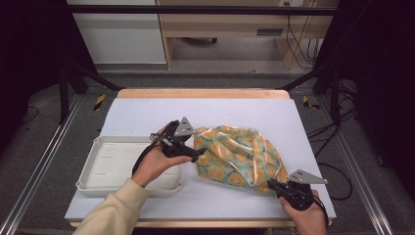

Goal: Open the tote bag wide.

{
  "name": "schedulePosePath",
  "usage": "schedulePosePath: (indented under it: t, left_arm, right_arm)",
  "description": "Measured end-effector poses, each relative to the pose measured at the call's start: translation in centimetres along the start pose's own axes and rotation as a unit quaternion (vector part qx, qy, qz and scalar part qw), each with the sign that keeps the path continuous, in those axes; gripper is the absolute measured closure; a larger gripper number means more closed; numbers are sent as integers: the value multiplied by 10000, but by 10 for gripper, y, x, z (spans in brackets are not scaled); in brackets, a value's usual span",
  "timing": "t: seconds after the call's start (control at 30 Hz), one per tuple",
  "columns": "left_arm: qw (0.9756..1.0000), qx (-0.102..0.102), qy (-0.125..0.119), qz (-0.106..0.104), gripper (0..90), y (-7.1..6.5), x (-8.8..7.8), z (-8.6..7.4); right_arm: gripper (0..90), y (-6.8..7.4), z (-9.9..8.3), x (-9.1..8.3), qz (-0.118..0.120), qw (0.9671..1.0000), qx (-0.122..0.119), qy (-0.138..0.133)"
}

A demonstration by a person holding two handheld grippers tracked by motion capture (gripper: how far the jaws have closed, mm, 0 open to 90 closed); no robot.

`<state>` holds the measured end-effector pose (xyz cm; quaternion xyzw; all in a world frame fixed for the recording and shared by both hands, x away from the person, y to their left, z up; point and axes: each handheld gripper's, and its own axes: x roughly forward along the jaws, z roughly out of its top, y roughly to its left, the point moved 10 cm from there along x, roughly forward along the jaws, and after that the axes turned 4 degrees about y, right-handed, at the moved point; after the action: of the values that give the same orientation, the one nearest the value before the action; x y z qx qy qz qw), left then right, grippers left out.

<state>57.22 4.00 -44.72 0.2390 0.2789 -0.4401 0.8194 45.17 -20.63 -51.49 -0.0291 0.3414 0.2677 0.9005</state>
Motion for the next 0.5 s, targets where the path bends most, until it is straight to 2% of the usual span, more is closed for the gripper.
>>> schedulePosePath:
  t: [0.03, 0.07, 0.1, 0.13, 0.17, 0.2, 0.23, 0.27, 0.3, 0.33, 0.4, 0.5]
  left_arm:
    - [9998, 14, -96, -151, 144, -2, 6, 6]
    - [9998, 14, -96, -151, 191, -2, 6, 6]
    - [9994, 130, -139, -275, 270, -9, 10, 8]
    - [9994, 130, -139, -275, 295, -9, 10, 8]
    - [9989, 223, 9, -401, 380, -16, 14, 5]
    - [9989, 223, 9, -401, 459, -16, 14, 5]
    - [9991, 253, 120, -319, 459, -16, 17, 2]
    - [9991, 212, 234, -275, 551, -16, 19, -1]
    - [9993, 93, 221, -280, 716, -19, 19, -6]
    - [9993, 44, 209, -309, 772, -21, 17, -9]
    - [9993, 38, 170, -328, 851, -24, 14, -10]
    - [9985, -21, -77, -535, 893, -44, -8, -24]
  right_arm:
    - [876, -1, 0, -1, -31, 10000, 27, -11]
    - [876, -1, 0, -1, -31, 10000, 27, -11]
    - [874, -2, 0, -2, -27, 10000, 33, -23]
    - [872, -3, 0, -2, -37, 10000, 32, -45]
    - [870, -4, 0, -2, -50, 10000, 61, -49]
    - [870, -4, 0, -2, -50, 10000, 61, -49]
    - [869, -4, 0, -2, -55, 9999, 102, -71]
    - [869, -6, 0, -3, -69, 9999, 120, -81]
    - [868, -8, 0, -3, -110, 9998, 144, -101]
    - [868, -10, 0, -4, -134, 9997, 141, -118]
    - [867, -11, 0, -4, -155, 9997, 150, -126]
    - [864, -15, 1, -6, -269, 9993, 180, -164]
